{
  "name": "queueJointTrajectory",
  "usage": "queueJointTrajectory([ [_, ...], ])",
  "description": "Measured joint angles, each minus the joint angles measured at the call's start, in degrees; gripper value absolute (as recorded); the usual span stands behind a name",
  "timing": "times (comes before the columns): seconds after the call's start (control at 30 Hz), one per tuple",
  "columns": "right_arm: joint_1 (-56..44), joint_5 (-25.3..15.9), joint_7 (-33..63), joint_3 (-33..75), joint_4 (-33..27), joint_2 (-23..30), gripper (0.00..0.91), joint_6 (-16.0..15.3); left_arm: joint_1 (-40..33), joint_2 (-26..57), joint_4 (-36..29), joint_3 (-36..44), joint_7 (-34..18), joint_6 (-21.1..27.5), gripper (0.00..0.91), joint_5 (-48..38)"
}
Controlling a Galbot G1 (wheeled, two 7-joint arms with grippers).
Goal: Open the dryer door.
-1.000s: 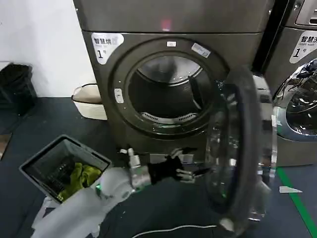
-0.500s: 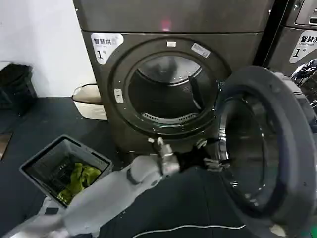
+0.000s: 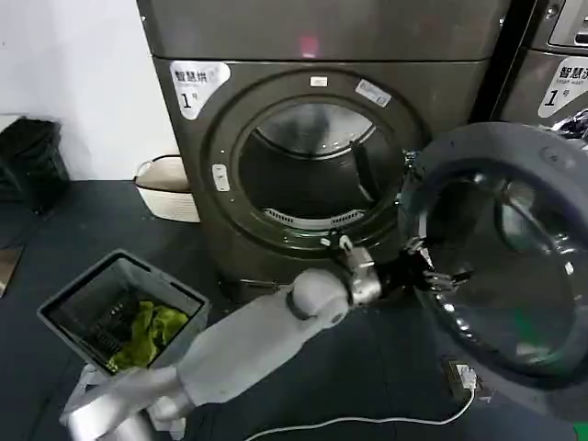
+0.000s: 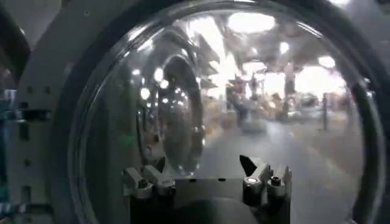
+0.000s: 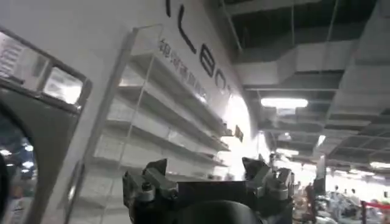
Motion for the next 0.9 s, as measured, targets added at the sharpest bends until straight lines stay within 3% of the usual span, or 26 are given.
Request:
queueJointTrajectory([
  [0.47, -0.1, -0.2, 0.0, -0.5, 0.9, 0.8, 0.907, 1.0, -1.9, -5.1, 5.7, -0.9, -6.5, -3.8, 0.907, 3.1],
  [0.7, -1.0, -0.2, 0.0, 0.3, 0.9, 0.8, 0.907, 1.4, -1.7, -3.1, 3.9, -1.4, -8.1, -4.7, 0.907, 4.5],
  [0.9, -1.5, -2.2, 0.7, 1.6, 1.4, 0.8, 0.907, 2.3, -0.4, 2.0, -0.2, -1.7, -9.8, -12.3, 0.907, 9.6],
])
